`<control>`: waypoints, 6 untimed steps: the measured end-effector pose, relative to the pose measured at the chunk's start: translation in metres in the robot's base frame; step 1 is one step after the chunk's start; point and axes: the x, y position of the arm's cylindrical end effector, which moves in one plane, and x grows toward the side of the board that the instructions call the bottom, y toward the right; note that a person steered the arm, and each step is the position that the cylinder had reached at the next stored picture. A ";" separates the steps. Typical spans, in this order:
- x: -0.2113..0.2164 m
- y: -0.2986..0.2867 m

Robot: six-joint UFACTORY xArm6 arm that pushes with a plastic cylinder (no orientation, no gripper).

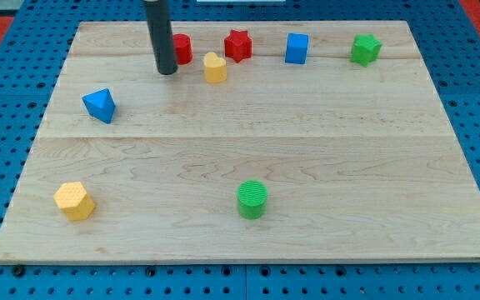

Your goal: Push the red circle to the top left of the yellow heart

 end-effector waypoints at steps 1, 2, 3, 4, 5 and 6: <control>-0.023 -0.032; -0.051 -0.031; -0.063 -0.009; -0.063 -0.005; -0.063 0.018; -0.065 0.018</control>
